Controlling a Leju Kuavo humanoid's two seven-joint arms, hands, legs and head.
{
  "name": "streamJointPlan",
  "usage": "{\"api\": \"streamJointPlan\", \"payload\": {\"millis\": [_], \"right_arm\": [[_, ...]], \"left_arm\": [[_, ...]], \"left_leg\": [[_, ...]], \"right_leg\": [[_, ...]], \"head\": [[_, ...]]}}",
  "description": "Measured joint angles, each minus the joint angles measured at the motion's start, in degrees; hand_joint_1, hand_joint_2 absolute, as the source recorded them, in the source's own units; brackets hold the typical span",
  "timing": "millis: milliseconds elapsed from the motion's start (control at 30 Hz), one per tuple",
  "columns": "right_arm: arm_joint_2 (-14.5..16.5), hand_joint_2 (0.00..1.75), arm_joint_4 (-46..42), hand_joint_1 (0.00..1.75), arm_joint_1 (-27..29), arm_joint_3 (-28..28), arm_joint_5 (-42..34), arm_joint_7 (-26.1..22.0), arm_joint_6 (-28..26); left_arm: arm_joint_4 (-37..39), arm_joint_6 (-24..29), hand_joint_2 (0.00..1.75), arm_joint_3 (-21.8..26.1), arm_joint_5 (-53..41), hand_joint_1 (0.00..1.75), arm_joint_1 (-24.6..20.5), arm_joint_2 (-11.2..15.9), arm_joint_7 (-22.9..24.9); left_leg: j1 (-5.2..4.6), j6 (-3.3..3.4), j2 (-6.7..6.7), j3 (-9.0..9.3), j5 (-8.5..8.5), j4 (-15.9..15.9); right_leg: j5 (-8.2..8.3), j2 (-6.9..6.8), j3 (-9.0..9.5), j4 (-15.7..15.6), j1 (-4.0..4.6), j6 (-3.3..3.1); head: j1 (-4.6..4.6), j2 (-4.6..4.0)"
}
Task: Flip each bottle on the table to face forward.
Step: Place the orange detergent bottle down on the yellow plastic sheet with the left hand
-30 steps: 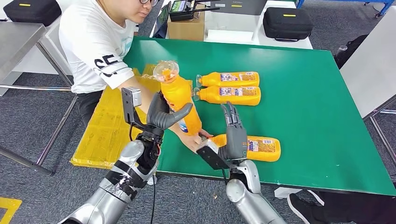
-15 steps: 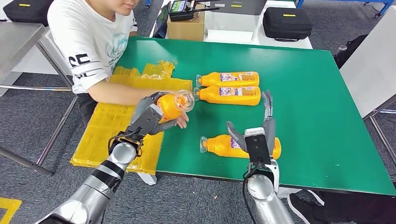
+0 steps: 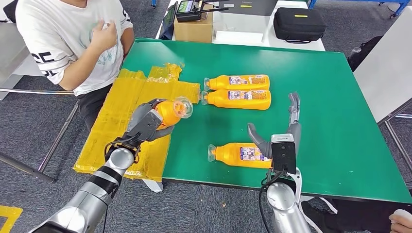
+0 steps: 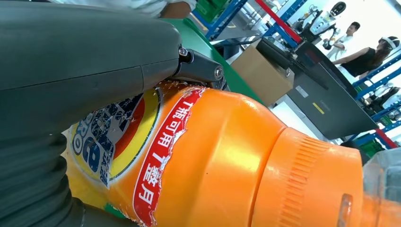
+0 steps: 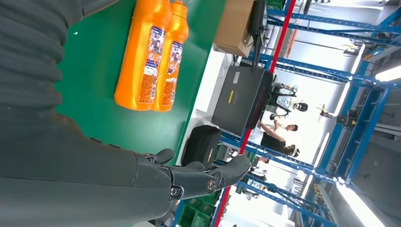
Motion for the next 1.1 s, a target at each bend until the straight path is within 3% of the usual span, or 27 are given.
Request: {"api": "streamJointPlan", "payload": {"millis": [100,300,400,500,567,800,1033,1100], "right_arm": [[0.00,1.75,-0.43,0.00,0.15,-0.31,-0.79,-0.16,0.43],[0.00,1.75,-0.81,0.00,0.49,-1.46,-2.69,-0.14,1.91],[0.02,1.75,-0.82,0.00,0.53,-1.66,-2.85,-0.09,2.53],[0.09,1.75,-1.01,0.00,0.49,-1.84,-2.86,0.31,3.77],[0.15,1.75,-1.19,0.00,0.46,-1.95,-2.89,0.65,4.53],[0.08,1.75,-1.19,0.00,-0.30,-2.05,-3.90,0.86,6.38],[-0.01,1.75,-0.54,0.00,-1.11,-2.01,-5.27,0.42,7.33],[-0.03,1.75,-0.23,0.00,-1.35,-1.96,-5.68,0.10,7.63]], "left_arm": [[0.60,1.42,1.75,0.28,-4.13,1.75,-0.49,0.54,0.67],[0.97,1.24,1.75,4.36,-5.22,1.75,-0.54,1.91,-2.51],[1.66,3.30,1.75,4.98,-14.14,1.75,-1.25,3.10,1.20],[6.98,2.38,1.75,2.87,-28.94,1.75,-4.70,4.78,7.44],[12.14,0.16,1.75,0.85,-34.25,1.75,-7.26,5.83,8.23],[24.45,-8.17,1.75,-5.09,-38.10,1.75,-13.48,8.42,6.47],[29.76,-13.57,1.75,-8.86,-38.53,1.73,-17.11,10.21,3.61],[30.54,-14.75,1.75,-9.90,-38.72,0.86,-17.87,10.55,2.22]], "left_leg": [[0.01,0.00,0.01,0.00,0.00,0.00],[0.01,0.00,0.02,0.00,0.00,0.00],[0.01,0.00,0.01,0.00,0.00,0.00],[0.01,-0.02,-0.02,0.00,0.03,0.00],[0.01,-0.03,0.05,0.01,0.04,0.00],[0.01,-0.04,0.07,0.00,0.05,0.00],[0.03,-0.04,0.04,0.00,0.04,-0.01],[0.03,-0.04,0.05,0.01,0.04,-0.01]], "right_leg": [[0.00,0.00,0.00,0.01,0.01,0.00],[0.00,0.01,0.00,0.02,0.01,0.00],[0.00,0.01,-0.01,0.01,0.01,0.00],[0.00,-0.01,0.00,0.01,0.00,-0.01],[0.01,0.01,0.00,0.02,0.00,-0.01],[0.02,0.04,-0.01,0.04,0.01,-0.01],[0.01,0.03,0.00,0.04,0.01,-0.02],[0.01,0.03,0.01,0.04,0.01,-0.02]], "head": [[0.00,0.00],[0.01,0.00],[0.00,0.00],[0.01,0.01],[0.01,0.00],[0.01,0.01],[0.02,0.01],[0.01,0.01]]}}
